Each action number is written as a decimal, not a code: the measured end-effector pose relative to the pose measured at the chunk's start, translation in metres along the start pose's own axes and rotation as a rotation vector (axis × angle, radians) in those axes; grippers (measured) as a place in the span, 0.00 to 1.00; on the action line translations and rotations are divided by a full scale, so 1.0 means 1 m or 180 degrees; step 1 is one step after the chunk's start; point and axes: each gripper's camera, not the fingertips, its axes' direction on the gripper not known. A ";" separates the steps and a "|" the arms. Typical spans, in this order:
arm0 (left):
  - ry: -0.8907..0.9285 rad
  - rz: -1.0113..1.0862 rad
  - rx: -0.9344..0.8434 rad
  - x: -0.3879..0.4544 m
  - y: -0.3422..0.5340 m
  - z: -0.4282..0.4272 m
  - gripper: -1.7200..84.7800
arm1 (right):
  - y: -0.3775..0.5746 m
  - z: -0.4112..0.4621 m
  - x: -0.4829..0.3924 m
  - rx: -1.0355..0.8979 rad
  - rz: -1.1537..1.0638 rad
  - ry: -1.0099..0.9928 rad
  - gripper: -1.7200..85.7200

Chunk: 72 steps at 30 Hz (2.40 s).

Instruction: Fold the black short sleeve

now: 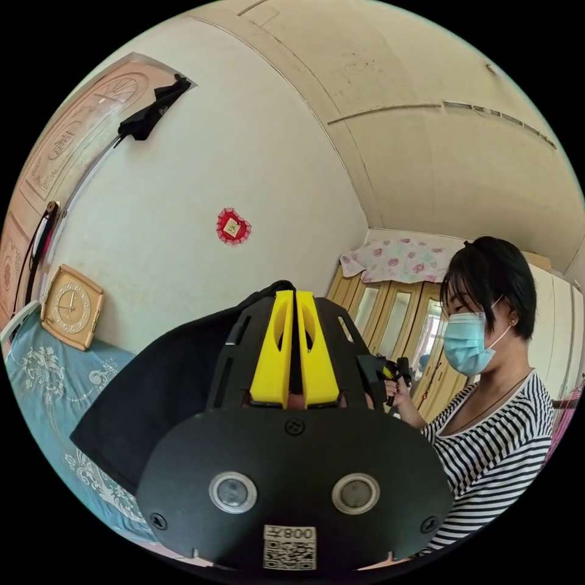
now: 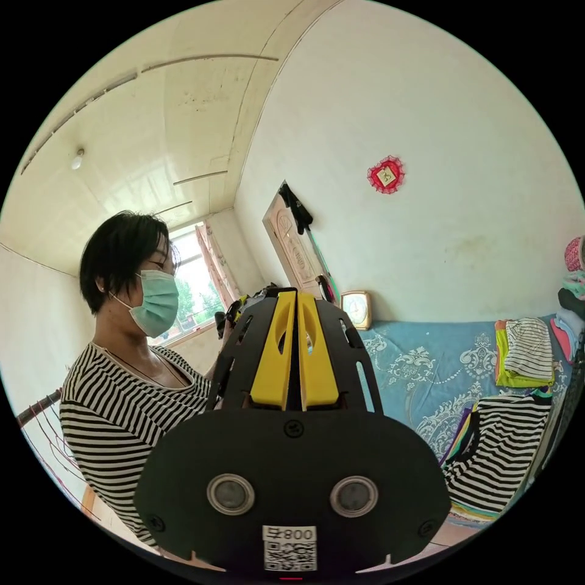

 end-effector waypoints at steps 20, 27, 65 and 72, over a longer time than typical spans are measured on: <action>-0.1657 -0.1767 -0.1830 -0.428 0.103 0.263 0.09 | -0.070 0.363 0.519 -0.1742 0.1449 0.1312 0.02; -0.1773 -0.1884 -0.2185 -0.454 0.158 0.226 0.11 | -0.012 0.396 0.603 -0.2051 0.1973 0.1405 0.02; -0.1932 -0.2565 -0.3139 -0.348 0.244 0.041 0.05 | 0.088 0.379 0.526 -0.3748 0.1594 0.2577 0.09; -0.1688 -0.2618 -0.2857 -0.331 0.221 0.021 0.03 | 0.087 0.361 0.522 -0.3833 0.1666 0.2385 0.03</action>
